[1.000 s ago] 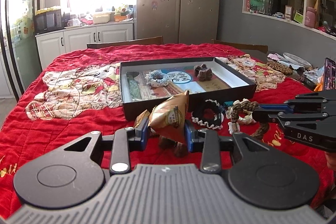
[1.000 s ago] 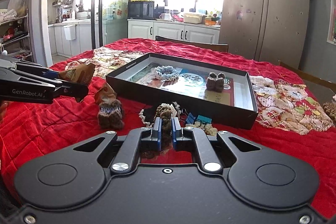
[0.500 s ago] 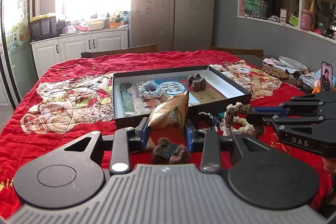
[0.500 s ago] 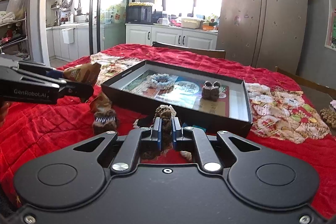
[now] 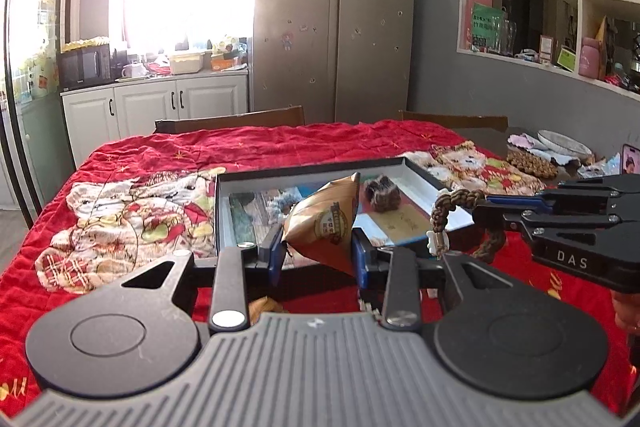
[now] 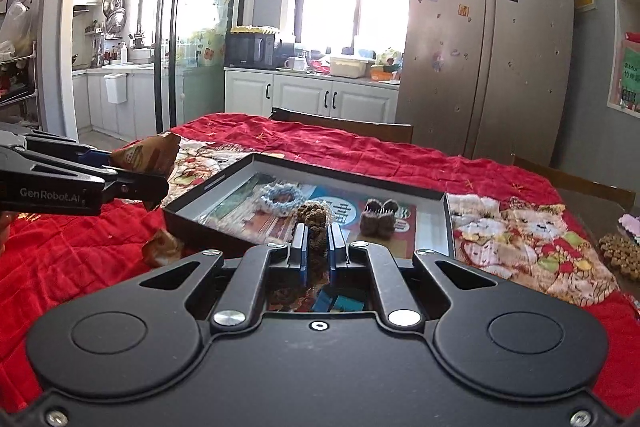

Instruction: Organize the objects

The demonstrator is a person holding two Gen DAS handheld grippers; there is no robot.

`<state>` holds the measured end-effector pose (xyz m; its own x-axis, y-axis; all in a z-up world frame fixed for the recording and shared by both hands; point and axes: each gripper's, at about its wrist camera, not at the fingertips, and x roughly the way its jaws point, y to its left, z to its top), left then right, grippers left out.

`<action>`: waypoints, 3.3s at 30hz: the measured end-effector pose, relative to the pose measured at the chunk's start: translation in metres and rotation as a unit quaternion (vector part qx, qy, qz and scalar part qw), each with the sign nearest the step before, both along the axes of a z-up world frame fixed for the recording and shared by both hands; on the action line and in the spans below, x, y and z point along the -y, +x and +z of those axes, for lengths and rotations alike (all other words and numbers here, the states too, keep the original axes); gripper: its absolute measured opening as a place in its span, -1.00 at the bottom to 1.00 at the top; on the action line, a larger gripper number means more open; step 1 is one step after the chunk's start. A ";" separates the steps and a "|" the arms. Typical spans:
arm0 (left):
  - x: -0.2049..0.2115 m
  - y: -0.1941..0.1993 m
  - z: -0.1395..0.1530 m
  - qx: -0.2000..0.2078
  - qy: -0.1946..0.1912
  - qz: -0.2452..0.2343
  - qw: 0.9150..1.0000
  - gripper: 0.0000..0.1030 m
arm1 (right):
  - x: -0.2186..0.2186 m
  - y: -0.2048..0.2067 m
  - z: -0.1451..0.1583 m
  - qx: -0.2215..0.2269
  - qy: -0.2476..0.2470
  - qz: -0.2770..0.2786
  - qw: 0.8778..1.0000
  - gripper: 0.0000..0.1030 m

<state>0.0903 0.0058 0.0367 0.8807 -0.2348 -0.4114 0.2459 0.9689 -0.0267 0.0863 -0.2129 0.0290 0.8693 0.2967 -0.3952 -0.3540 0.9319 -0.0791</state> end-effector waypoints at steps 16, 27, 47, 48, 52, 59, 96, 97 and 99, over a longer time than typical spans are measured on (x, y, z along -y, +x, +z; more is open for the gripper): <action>0.004 0.059 0.005 -0.006 -0.005 0.016 1.000 -0.26 | -0.015 0.072 0.016 0.010 0.003 -0.021 1.000 -0.82; 0.006 0.111 0.004 -0.022 -0.006 0.049 0.999 -0.25 | -0.031 0.131 0.008 -0.014 0.008 -0.027 1.000 -0.82; 0.006 0.184 -0.027 -0.063 -0.014 0.081 0.995 -0.25 | -0.051 0.225 -0.015 -0.049 0.052 -0.060 0.996 -0.81; 0.006 0.186 -0.028 -0.065 -0.016 0.080 0.995 -0.25 | -0.050 0.228 -0.017 -0.050 0.053 -0.063 0.995 -0.81; 0.006 0.191 -0.035 -0.074 -0.020 0.077 0.994 -0.25 | -0.044 0.234 -0.030 -0.062 0.064 -0.069 0.994 -0.81; 0.010 0.199 -0.050 -0.094 -0.008 0.067 0.993 -0.24 | -0.044 0.246 -0.049 -0.082 0.058 -0.063 0.993 -0.81; 0.015 0.208 -0.065 -0.129 0.016 0.063 0.990 -0.21 | -0.043 0.263 -0.078 -0.145 0.044 -0.064 0.986 -0.81; 0.015 0.208 -0.065 -0.130 0.016 0.062 0.989 -0.22 | -0.044 0.264 -0.079 -0.148 0.043 -0.064 0.986 -0.81; 0.015 0.209 -0.067 -0.137 0.016 0.061 0.988 -0.22 | -0.044 0.265 -0.079 -0.150 0.042 -0.064 0.986 -0.80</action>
<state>0.2997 -0.0095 -0.0306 0.7558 -0.1160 -0.6445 0.1144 0.9924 -0.0444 0.3511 -0.1692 -0.0501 0.7493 0.2346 -0.6193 -0.2278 0.9694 0.0915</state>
